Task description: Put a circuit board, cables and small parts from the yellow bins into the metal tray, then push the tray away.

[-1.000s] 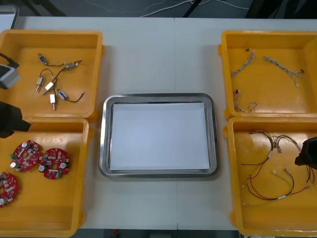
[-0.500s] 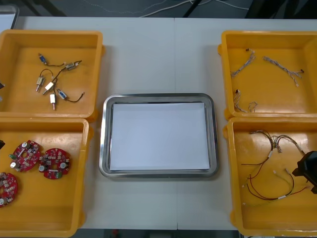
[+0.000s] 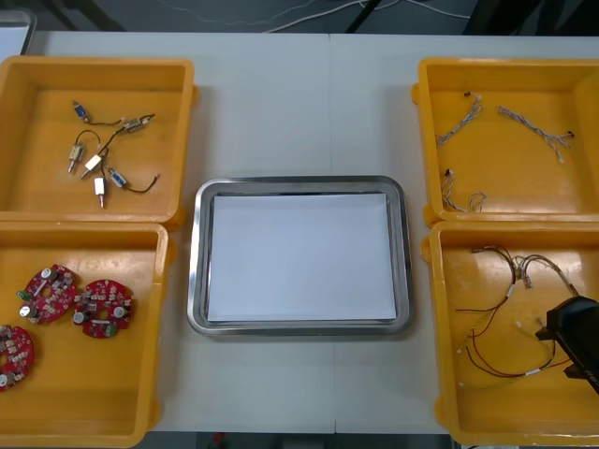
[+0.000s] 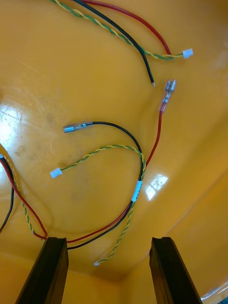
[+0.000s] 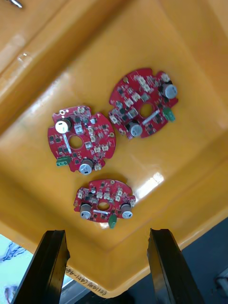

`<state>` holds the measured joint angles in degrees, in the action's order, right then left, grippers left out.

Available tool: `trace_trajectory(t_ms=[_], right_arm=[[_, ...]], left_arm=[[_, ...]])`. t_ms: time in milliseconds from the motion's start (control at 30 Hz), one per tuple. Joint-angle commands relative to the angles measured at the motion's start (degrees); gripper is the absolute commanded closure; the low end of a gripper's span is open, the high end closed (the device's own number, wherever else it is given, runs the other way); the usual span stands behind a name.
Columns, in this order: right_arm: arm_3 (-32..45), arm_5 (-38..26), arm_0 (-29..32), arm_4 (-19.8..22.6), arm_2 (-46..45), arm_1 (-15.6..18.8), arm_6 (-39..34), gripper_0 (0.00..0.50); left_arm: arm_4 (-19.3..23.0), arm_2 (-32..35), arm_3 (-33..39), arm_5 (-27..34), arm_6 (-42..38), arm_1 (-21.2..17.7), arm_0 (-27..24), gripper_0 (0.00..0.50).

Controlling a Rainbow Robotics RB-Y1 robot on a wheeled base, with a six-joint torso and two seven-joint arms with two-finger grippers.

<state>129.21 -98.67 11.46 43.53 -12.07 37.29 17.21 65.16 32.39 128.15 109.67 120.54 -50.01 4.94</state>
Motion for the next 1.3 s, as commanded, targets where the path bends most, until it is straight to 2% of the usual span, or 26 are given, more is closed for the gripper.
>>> trace_trajectory(t_ms=[33, 267, 433, 533, 867, 1067, 1300], right_arm=[[0.6, 0.5, 1.73, -1.7, 1.17, -2.05, -2.54, 0.0], [0.51, 1.9, 2.17, -9.96, 5.39, -3.02, -4.12, 0.0], [0.51, 3.66, 2.08, -15.59, 10.4, -3.19, -10.01, 0.0], [-0.54, 5.33, 2.08, -16.55, 12.07, -3.54, -12.64, 0.0], [-3.35, 8.14, 2.17, -17.43, 12.59, -5.21, -12.91, 0.0], [-3.35, 8.32, 3.05, -18.22, 12.59, -5.83, -12.91, 0.0], [-3.44, 12.36, 5.51, -19.28, 12.59, -5.83, -12.73, 0.0]], left_arm=[[0.67, 3.38, 1.58, 0.02, 12.44, -2.55, 4.64, 0.0], [0.06, 4.61, 0.79, -5.52, 19.21, -2.38, 9.04, 0.0], [-0.12, 4.7, -0.88, -8.24, 22.37, -2.38, 10.79, 0.0], [-0.21, 4.35, -2.91, -10.62, 25.36, -2.38, 11.67, 0.0], [-0.38, 3.2, -9.58, -17.47, 34.46, -2.38, 14.22, 0.0], [-0.21, 2.24, -14.07, -23.8, 34.46, -3.08, 16.95, 0.0], [-0.47, 0.3, -16.97, -27.14, 34.46, -3.08, 18.44, 0.0]])
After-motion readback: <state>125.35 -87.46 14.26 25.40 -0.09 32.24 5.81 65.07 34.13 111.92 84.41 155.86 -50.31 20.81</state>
